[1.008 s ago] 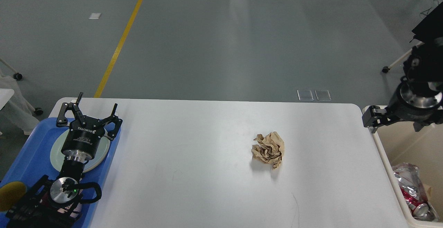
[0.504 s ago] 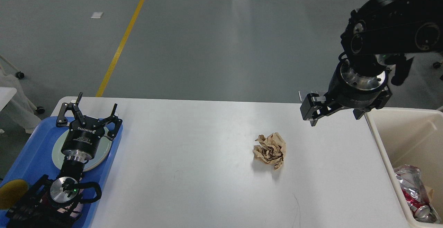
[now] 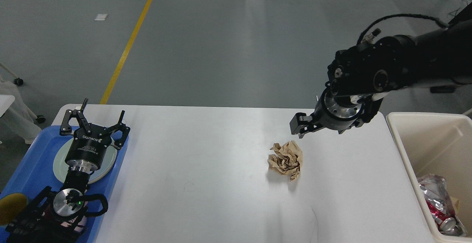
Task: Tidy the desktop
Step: 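Raise the right gripper and move it over the crumpled brown paper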
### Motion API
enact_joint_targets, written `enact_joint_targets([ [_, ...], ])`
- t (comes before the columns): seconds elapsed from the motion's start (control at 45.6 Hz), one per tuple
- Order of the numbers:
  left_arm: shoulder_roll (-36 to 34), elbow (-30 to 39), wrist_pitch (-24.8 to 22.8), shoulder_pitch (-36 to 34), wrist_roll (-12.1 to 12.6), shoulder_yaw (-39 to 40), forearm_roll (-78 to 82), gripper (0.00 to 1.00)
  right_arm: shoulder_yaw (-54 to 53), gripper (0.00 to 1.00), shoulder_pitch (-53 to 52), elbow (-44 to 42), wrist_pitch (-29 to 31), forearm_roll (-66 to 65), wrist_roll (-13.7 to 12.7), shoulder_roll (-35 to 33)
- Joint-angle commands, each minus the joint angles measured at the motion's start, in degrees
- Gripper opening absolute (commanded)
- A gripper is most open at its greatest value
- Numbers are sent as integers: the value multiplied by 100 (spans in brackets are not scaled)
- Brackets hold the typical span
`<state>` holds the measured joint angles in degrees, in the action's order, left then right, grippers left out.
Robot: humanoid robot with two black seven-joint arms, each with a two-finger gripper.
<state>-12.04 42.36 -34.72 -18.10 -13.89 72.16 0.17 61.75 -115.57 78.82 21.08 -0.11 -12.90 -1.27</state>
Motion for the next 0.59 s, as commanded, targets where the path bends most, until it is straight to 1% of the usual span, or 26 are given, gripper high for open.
enact_joint_targets([
  [0.0, 9, 0, 0, 0, 0, 0, 0, 97, -199, 99, 990, -928, -420, -287, 6, 539],
  [0.132, 0, 9, 0, 0, 0, 0, 0, 97, -251, 99, 2089, -2088, -455, -938, 33, 654],
  [0.307, 0, 9, 0, 0, 0, 0, 0, 97, -234, 99, 3013, -2985, -508, -1061, 33, 680],
  [0.46, 0, 9, 0, 0, 0, 0, 0, 97, -251, 99, 3593, -3531, -552, -1053, 33, 786],
  [0.57, 0, 0, 0, 0, 0, 0, 0, 97, -374, 99, 3699, -3637, -605, -974, 33, 803],
])
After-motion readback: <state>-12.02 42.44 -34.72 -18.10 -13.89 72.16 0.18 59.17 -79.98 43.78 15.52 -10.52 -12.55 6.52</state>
